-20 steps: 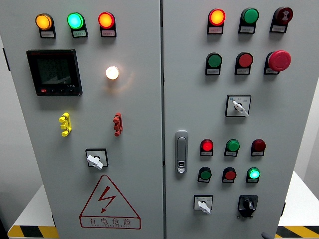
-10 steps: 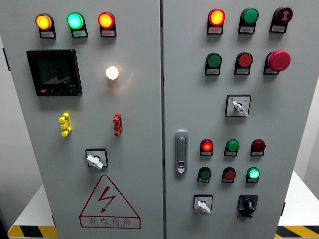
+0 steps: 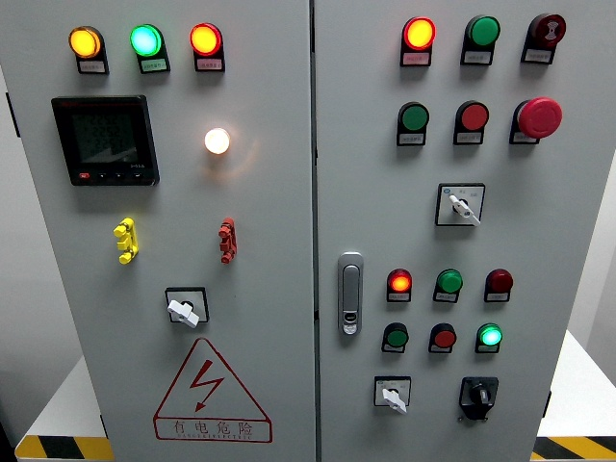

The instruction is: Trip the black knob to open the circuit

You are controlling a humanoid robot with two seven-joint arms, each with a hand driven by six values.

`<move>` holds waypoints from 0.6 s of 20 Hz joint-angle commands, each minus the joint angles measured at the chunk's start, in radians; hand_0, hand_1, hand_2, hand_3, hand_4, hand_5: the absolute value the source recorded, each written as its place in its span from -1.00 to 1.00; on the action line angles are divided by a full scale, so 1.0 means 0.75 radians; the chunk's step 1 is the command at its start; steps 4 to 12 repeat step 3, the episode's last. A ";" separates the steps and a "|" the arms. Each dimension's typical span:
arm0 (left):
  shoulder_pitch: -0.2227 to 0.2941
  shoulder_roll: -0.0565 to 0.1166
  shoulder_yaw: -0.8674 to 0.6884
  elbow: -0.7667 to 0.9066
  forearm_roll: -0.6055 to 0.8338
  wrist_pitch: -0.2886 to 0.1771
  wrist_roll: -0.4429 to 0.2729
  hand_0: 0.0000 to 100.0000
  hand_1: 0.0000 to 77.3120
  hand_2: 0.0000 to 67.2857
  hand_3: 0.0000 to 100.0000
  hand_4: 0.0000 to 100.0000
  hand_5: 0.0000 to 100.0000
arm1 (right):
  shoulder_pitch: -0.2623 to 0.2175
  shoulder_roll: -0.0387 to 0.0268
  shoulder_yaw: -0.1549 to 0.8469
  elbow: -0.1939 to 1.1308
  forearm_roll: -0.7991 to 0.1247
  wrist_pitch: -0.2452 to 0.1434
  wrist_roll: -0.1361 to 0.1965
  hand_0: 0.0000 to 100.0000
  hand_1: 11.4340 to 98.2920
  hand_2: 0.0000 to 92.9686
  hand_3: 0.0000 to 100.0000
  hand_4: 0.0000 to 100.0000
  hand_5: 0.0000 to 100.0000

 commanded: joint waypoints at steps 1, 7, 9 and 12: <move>0.000 0.000 -0.001 0.000 0.000 0.000 0.000 -1.00 -0.91 -0.62 -0.57 -0.87 -0.97 | 0.003 0.0000 0.002 0.000 -0.001 -0.002 0.006 0.56 -0.15 -0.74 -0.29 -0.37 -0.03; 0.000 0.000 0.001 0.002 0.000 0.000 0.000 -1.00 -0.91 -0.62 -0.57 -0.87 -0.97 | 0.003 0.0021 0.002 0.000 -0.001 -0.002 0.008 0.56 -0.15 -0.74 -0.29 -0.38 -0.04; 0.000 0.000 0.001 0.002 0.000 0.000 0.000 -1.00 -0.91 -0.62 -0.57 -0.87 -0.97 | 0.003 0.0021 0.002 0.000 -0.001 -0.002 0.008 0.56 -0.15 -0.74 -0.29 -0.38 -0.04; 0.000 0.000 0.001 0.002 0.000 0.000 0.000 -1.00 -0.91 -0.62 -0.57 -0.87 -0.97 | 0.003 0.0021 0.002 0.000 -0.001 -0.002 0.008 0.56 -0.15 -0.74 -0.29 -0.38 -0.04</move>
